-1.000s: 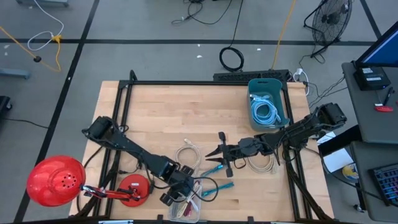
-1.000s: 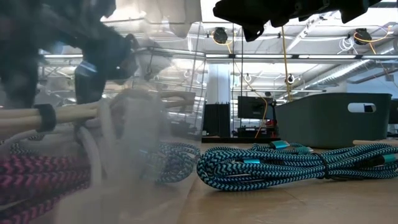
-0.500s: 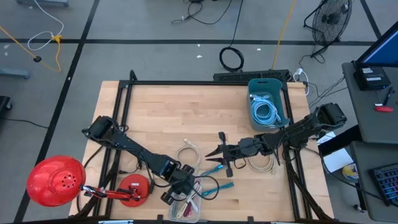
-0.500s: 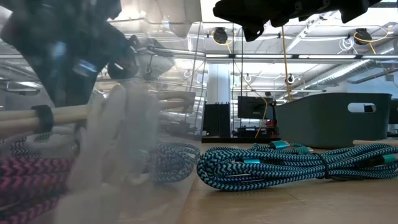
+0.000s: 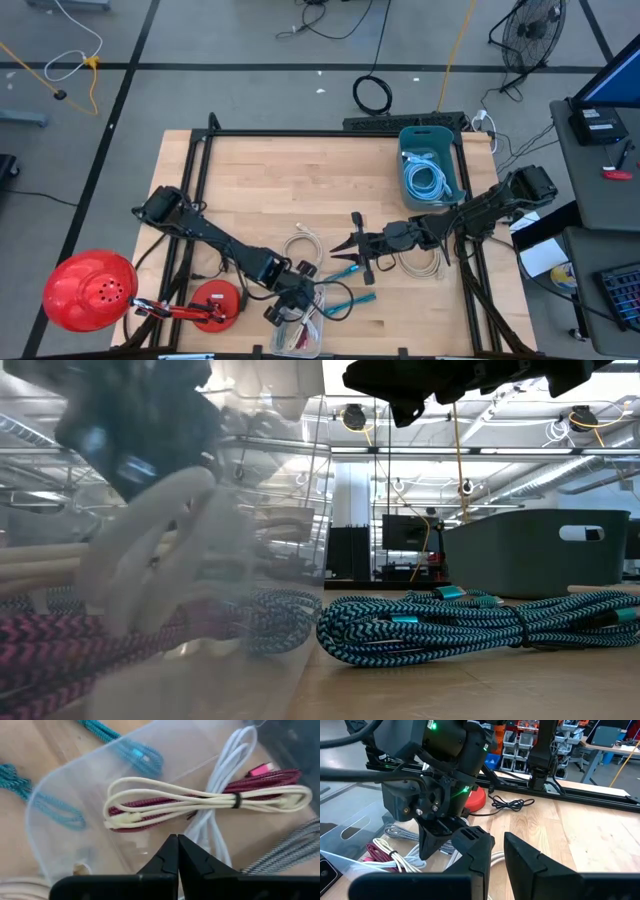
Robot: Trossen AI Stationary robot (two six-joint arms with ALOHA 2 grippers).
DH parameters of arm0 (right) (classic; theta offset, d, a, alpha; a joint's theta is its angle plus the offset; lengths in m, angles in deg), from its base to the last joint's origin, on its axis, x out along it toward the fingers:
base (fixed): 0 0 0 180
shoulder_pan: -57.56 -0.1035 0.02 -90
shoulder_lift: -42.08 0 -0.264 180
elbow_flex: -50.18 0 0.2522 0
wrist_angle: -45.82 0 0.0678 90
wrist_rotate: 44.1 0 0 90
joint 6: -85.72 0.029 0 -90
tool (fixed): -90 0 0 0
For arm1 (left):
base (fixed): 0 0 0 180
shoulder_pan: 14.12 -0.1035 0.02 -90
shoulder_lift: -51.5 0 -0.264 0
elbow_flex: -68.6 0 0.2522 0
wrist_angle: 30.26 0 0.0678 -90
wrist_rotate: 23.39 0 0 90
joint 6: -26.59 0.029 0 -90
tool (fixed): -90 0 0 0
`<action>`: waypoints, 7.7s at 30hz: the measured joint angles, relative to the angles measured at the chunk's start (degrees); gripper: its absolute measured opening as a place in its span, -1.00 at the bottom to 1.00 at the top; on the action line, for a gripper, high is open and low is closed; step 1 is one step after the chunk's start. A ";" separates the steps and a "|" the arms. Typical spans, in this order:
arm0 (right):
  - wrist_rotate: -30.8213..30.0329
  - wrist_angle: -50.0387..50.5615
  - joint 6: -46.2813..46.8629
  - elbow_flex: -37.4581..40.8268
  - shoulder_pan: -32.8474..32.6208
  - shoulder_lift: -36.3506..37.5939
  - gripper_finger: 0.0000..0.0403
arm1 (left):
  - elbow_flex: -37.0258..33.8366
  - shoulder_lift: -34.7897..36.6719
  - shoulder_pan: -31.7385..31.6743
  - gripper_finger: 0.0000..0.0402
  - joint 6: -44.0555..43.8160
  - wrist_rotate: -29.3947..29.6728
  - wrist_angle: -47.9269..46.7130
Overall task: Pick & Place USB Port
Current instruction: Adjust the white charger cable in the transparent bin
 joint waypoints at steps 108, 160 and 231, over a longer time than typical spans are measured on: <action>0.03 -0.17 1.33 -0.02 0.63 0.00 -0.79 | 1.66 2.78 4.99 -0.98 11.64 15.81 -2.50; 0.03 0.02 1.31 -0.02 0.79 0.00 -0.79 | 1.66 2.69 4.55 -0.80 30.17 3.25 -3.06; 0.08 1.34 3.85 -0.02 3.15 0.00 -0.79 | 2.64 -1.74 6.05 -1.00 15.94 3.97 9.58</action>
